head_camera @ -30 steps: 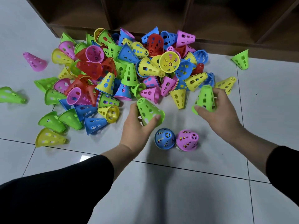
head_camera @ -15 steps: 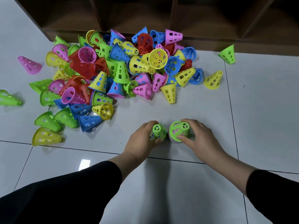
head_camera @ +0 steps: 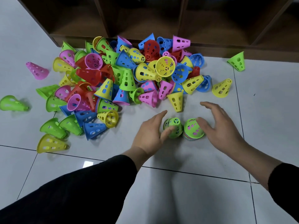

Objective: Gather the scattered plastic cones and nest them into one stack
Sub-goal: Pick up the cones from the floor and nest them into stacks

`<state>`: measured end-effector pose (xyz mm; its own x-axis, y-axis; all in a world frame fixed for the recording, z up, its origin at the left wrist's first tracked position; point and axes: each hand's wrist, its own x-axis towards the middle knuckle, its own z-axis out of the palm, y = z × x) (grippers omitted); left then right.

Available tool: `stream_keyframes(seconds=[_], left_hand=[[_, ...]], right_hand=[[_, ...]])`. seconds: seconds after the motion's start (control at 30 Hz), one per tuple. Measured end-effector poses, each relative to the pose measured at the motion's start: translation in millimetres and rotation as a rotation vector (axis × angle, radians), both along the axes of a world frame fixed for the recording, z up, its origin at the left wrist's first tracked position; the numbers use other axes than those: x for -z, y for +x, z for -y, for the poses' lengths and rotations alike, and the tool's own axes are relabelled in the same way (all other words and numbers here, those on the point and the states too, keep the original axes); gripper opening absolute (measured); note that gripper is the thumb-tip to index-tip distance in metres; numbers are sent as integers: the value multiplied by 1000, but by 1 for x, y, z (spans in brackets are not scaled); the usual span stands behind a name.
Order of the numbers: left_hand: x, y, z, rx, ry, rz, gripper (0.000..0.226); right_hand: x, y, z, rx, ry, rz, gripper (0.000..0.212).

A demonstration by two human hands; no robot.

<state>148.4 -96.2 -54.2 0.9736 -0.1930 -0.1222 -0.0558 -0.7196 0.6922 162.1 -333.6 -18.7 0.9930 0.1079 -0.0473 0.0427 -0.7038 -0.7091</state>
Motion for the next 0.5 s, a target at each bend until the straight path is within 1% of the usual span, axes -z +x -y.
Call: stream_keyframes(seconds=[0.07,0.13,0.17,0.23,0.3,0.37,0.43,0.5], left_hand=[[9,9,-24,-26,161,139,59],[14,27,-40,-33,340,145,57],[14,37,-44,-33,402,122,60],[11,56,-44,-11,468,85,65],[10,74,-42,60,521,72,68],[10,86,-38,124,586,56,72],[9,94,-34,162,631,24,65],[9,98,-32,196,675,10,53]], right_hand=[[-6,24,-6,8,14,6,53],[-9,53,-12,-38,-51,-101,45],[-9,66,-15,-82,-107,-189,47],[-6,89,-19,-182,-245,-334,57],[0,107,-24,-250,-338,-400,68],[7,120,-31,-298,-389,-444,76],[15,129,-36,-327,-424,-492,78],[22,135,-40,-325,-404,-517,73]])
